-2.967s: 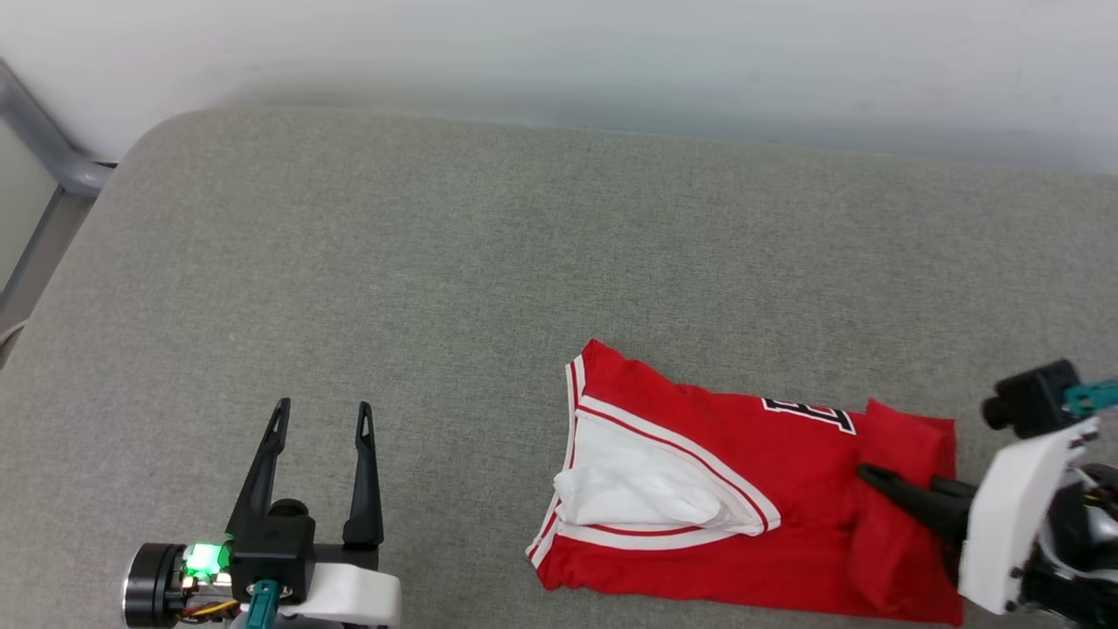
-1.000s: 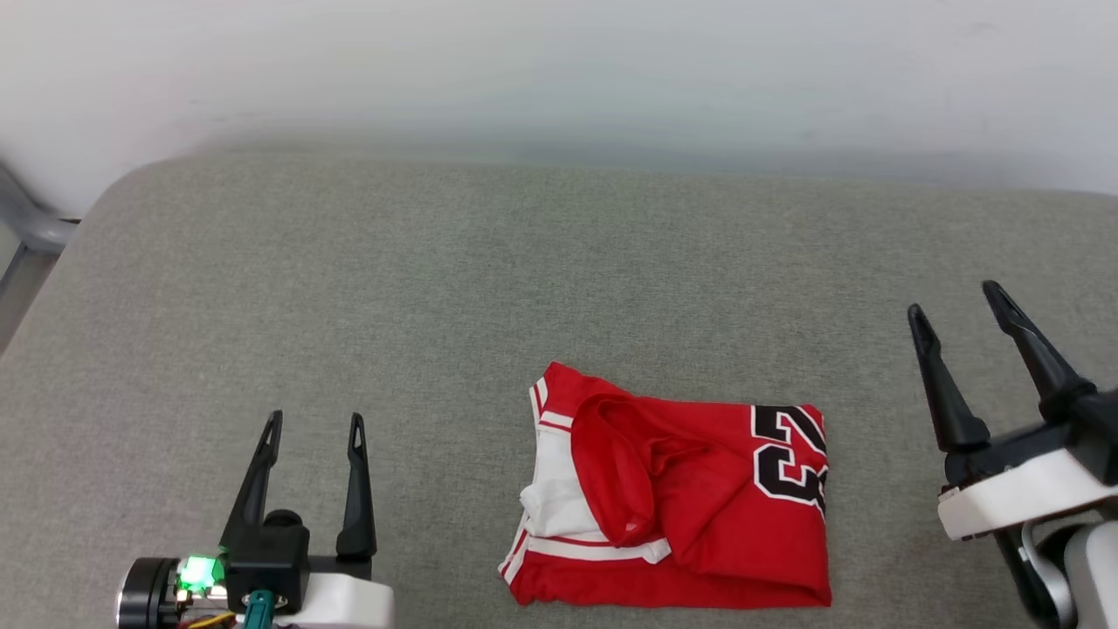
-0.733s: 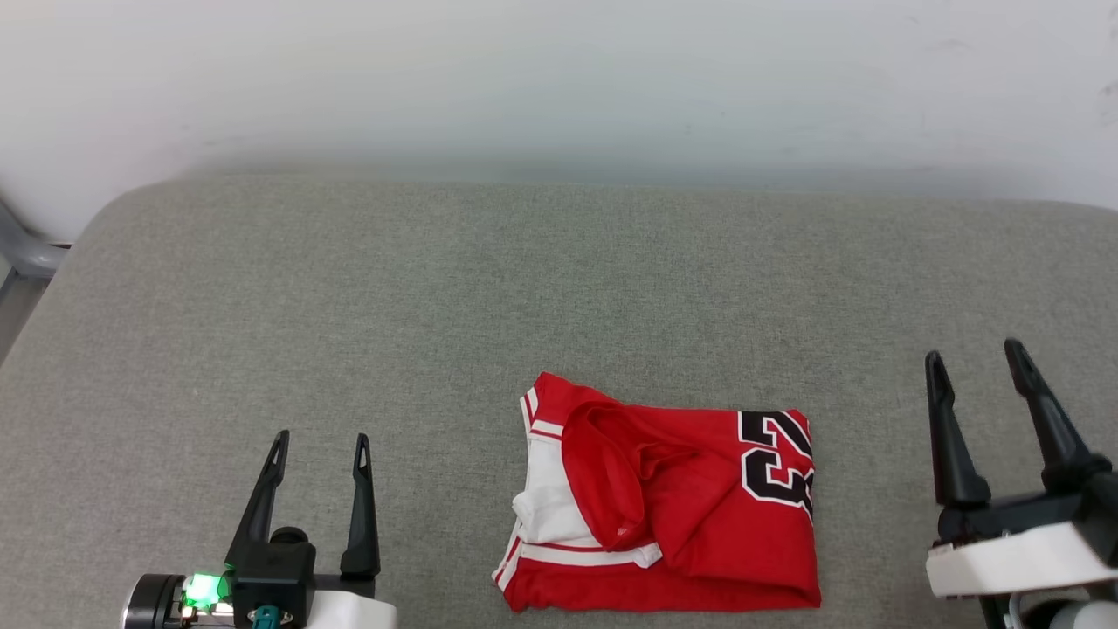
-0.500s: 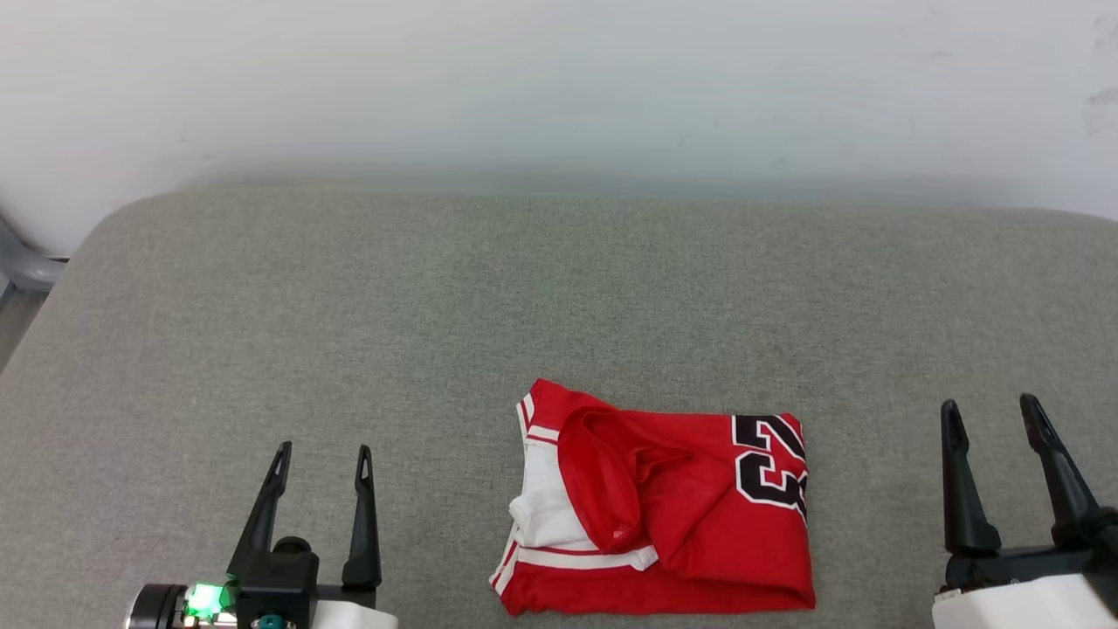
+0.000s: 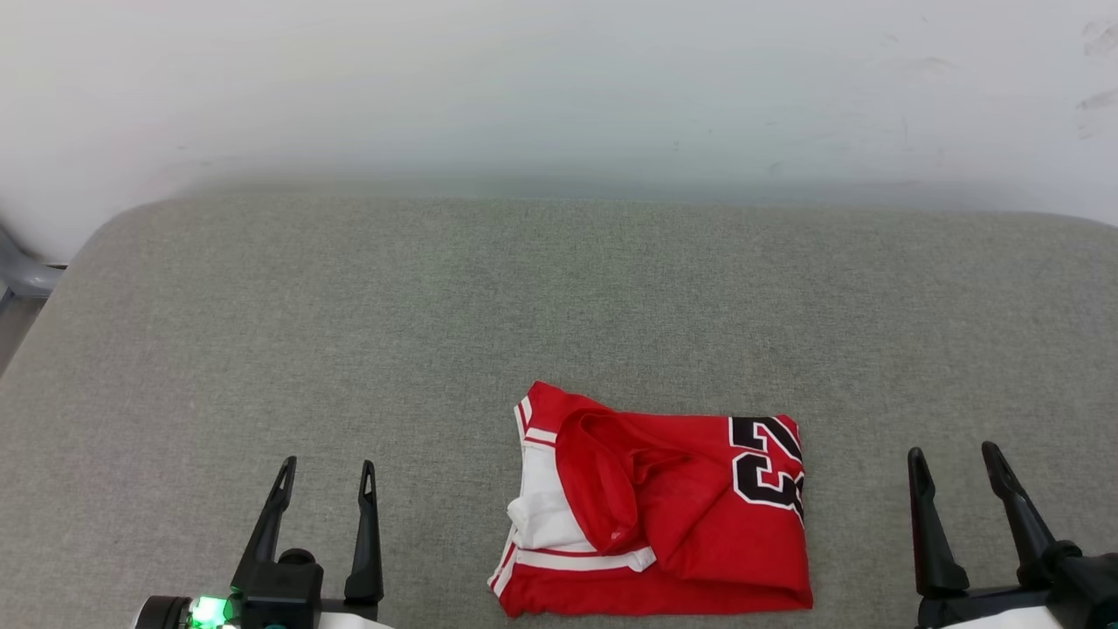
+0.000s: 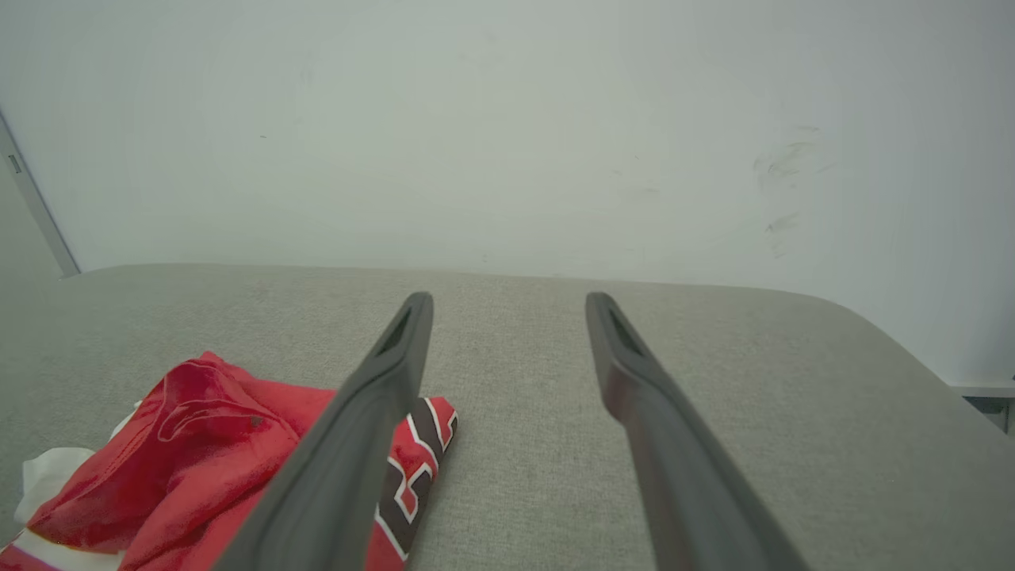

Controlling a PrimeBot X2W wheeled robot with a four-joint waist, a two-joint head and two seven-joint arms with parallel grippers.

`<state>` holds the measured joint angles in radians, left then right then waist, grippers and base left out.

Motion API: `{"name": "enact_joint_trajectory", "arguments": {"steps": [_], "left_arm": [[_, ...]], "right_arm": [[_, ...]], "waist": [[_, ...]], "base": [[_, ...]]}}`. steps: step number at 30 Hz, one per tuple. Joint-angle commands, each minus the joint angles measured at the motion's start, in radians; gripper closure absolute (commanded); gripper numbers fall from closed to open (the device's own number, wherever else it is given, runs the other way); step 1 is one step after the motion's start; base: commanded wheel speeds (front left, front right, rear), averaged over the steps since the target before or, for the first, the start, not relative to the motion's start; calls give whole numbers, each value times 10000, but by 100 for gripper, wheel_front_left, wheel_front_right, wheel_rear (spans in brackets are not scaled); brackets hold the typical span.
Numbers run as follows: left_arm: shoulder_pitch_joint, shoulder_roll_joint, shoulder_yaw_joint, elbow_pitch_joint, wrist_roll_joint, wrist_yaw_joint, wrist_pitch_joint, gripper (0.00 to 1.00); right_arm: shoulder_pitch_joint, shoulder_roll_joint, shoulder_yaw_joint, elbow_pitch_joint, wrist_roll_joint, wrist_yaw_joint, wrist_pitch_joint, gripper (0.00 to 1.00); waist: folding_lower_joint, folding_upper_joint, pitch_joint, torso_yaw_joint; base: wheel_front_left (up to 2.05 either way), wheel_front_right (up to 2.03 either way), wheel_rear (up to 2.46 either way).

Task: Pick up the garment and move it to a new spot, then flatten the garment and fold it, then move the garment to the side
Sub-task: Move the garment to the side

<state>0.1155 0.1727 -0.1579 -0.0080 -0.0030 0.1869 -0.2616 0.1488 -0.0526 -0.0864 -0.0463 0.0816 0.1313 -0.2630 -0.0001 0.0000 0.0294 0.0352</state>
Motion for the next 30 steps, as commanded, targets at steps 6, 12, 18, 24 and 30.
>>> {"name": "enact_joint_trajectory", "arguments": {"steps": [6, 12, 18, 24, 30], "left_arm": [[21, -3, 4, 29, -98, -66, -47, 0], [7, 11, 48, 35, -92, -110, -47, 0], [-260, -37, 9, 22, -51, -193, -47, 0], [-465, -77, -33, 62, -34, -215, -47, 0], [-628, -107, -54, 58, -7, -193, -47, 0]], "right_arm": [[57, 45, 118, 133, 134, -12, -18, 0], [-55, 46, 164, 239, 130, -12, -19, 0], [-994, -507, -11, -1, 435, -12, -20, 0], [-2445, -1717, 510, -178, 1437, -10, 1025, 0], [-3678, -2992, 1746, -490, 2850, -12, 4137, 0]], "waist": [[1, 0, 45, 41], [1, 0, 80, 73], [1, 0, 327, 230], [1, 0, 535, 344], [1, 0, 678, 443]], "base": [[0, 0, 0], [0, 0, 0], [0, 0, 0], [0, 0, 0], [0, 0, 0]]}}
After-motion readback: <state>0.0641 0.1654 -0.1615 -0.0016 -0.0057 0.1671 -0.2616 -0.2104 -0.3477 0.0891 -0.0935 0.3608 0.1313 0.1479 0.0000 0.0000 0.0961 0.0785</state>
